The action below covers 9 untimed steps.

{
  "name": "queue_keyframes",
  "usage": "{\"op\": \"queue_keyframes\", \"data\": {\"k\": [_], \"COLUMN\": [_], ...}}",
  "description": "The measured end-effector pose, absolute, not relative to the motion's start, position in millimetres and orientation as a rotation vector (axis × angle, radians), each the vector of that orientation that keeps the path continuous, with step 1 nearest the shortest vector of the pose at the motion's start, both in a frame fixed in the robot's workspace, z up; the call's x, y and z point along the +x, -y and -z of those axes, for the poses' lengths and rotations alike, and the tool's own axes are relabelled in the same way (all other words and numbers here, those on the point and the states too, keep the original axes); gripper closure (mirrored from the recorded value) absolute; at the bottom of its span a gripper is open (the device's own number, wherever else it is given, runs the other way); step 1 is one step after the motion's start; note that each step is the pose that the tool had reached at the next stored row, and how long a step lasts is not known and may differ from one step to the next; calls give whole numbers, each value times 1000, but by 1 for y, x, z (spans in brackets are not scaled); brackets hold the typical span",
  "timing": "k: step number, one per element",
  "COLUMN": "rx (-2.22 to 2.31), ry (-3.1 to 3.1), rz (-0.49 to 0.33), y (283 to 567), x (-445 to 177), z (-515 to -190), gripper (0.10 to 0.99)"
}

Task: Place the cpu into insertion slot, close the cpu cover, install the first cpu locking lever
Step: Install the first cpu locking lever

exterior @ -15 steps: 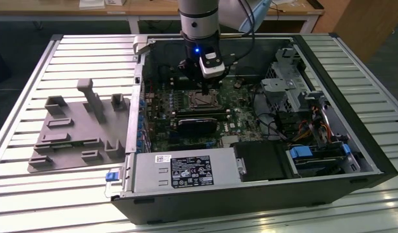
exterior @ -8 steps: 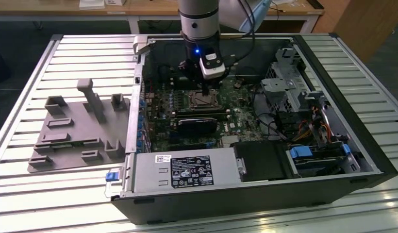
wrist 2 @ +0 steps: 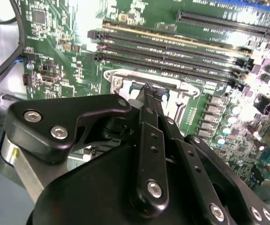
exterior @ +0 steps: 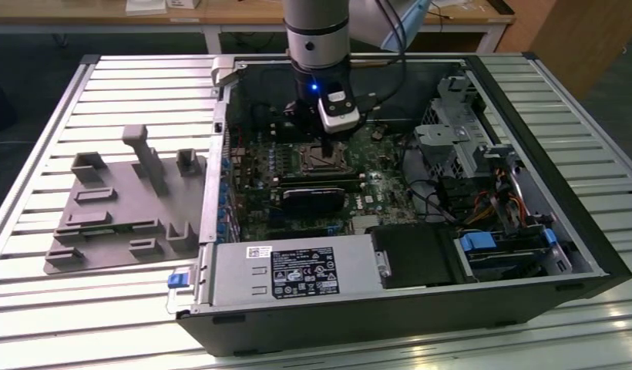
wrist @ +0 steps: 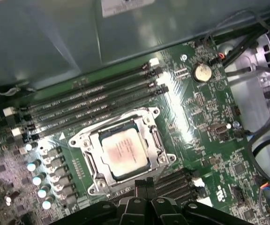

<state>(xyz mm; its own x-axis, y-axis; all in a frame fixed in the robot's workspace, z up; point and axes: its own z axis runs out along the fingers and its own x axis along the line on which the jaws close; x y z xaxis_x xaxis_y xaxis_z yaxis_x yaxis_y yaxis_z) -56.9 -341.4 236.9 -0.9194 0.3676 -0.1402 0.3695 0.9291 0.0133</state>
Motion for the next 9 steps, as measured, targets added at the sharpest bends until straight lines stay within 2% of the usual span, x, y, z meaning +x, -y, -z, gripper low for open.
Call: {"op": "queue_keyframes", "data": {"k": [9], "rx": [566], "ry": [-2947], "rz": [20], "y": [349], "x": [-57], "z": [-237], "gripper": [984]}}
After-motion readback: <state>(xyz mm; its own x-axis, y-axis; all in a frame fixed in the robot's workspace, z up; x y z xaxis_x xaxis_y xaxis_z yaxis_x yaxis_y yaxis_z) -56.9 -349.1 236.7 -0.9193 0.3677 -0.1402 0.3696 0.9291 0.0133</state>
